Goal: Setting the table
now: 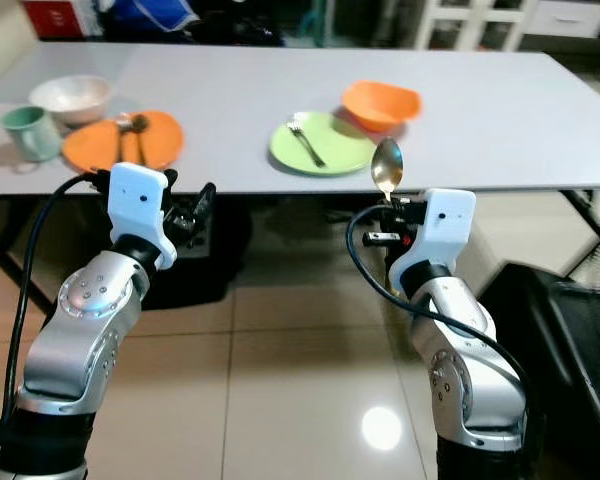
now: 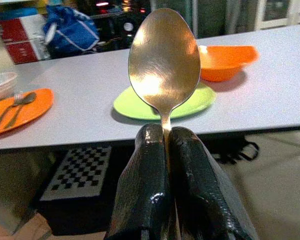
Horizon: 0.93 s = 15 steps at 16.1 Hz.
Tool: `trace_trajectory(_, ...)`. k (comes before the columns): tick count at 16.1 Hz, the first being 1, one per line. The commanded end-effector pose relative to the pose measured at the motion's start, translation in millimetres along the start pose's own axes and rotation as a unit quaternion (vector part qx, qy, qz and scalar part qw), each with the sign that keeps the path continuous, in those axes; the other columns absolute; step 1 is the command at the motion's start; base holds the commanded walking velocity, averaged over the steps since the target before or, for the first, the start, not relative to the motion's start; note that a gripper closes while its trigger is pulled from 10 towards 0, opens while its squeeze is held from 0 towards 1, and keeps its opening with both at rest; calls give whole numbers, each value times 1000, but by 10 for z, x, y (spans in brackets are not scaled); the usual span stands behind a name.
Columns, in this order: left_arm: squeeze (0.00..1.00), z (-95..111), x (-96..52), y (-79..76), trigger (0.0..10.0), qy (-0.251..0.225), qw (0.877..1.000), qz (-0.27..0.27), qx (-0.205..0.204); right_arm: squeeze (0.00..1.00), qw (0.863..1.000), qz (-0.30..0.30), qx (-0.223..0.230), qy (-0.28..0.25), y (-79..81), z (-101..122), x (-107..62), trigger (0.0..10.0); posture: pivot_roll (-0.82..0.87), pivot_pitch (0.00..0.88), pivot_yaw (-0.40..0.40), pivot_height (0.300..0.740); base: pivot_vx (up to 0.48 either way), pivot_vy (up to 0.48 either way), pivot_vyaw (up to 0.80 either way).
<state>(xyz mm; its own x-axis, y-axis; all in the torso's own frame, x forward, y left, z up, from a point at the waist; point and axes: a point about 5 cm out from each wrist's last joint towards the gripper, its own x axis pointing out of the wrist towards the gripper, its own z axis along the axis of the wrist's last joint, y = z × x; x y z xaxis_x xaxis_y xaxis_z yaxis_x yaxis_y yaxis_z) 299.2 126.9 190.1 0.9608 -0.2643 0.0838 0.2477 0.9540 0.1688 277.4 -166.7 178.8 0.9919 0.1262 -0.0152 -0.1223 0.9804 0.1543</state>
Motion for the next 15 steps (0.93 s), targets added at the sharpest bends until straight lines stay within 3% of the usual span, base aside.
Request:
trace_trajectory(1, 0, 10, -10, 7, 10000, 0, 1000, -2, 0, 0, 1000, 0, 1, 7, 1, -23, 6, 10000, -39, 0, -28, 740, 424, 0, 0)
trace_trajectory(15, 0, 10, -4, -14, 10000, 1, 1000, -8, 0, 0, 1000, 1, -1, 10, -9, -20, 17, 10000, -43, 0, -27, 740, 466, 0, 0)
